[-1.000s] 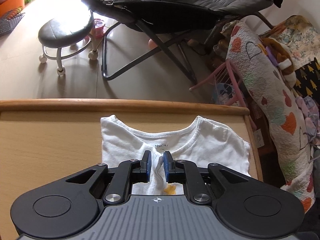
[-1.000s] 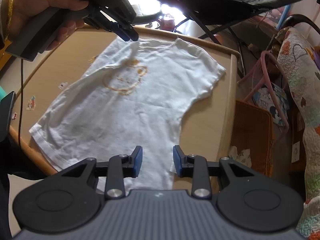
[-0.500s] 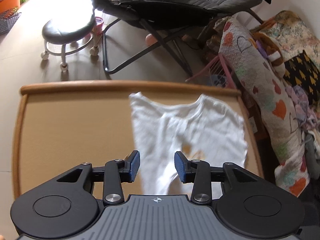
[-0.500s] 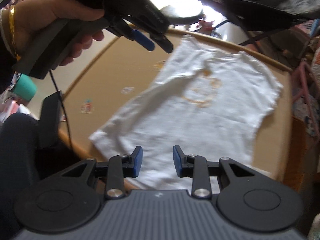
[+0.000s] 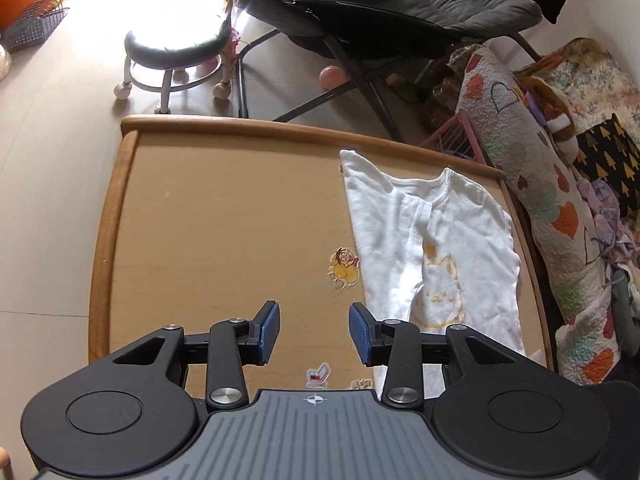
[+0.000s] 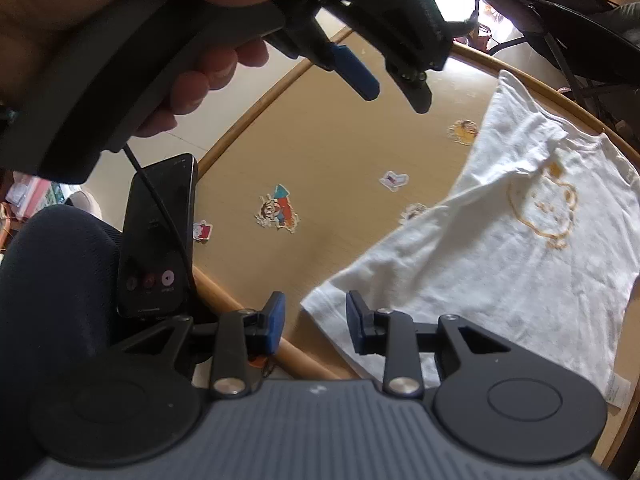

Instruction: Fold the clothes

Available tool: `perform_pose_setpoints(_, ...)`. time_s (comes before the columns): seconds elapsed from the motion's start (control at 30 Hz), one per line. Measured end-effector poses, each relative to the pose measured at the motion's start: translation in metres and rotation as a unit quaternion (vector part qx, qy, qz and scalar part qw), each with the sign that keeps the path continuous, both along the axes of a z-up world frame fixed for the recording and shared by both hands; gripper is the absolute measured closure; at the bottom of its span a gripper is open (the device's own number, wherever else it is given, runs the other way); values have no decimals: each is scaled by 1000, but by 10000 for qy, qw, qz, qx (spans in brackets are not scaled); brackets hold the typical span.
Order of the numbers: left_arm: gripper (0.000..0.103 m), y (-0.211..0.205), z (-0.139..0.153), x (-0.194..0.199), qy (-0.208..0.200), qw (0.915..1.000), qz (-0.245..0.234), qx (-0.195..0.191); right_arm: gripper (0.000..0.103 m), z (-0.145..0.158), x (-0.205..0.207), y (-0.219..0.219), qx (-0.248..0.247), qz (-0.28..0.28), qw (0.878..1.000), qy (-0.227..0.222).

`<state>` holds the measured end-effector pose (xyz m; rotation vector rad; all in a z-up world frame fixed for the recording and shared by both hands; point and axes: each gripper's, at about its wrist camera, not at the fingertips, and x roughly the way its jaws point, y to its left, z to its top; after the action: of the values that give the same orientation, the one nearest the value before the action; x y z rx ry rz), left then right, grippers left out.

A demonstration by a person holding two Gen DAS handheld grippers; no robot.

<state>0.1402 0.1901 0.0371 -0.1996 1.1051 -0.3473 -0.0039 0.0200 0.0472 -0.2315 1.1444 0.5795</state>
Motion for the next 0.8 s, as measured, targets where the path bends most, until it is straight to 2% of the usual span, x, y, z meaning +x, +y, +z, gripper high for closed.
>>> perform_pose_setpoints(0.2,62,2,-3,-2,-39,9999,88,-124,72,-12,-1,23,-365,92,9993,-55)
perform_pose_setpoints(0.37,62,3,-5,-5,-62,9996,151,-219,76,-21,-14,30,-654,330,9966,-378)
perform_pose_setpoints(0.5,62,5,-7,-6,-47,9994,217,-250,93,-21,-17,28,-605,253,9970,-419)
perform_pose_setpoints(0.53,62,5,-7,-7,-41,9994,223,-256,95,-20,-18,25,-583,211,9972,-417)
perform_pose_setpoints(0.8,62,-3,-4,-7,-40,9995,169,-263,96,2,-27,-4,-95,-278,9987,-408)
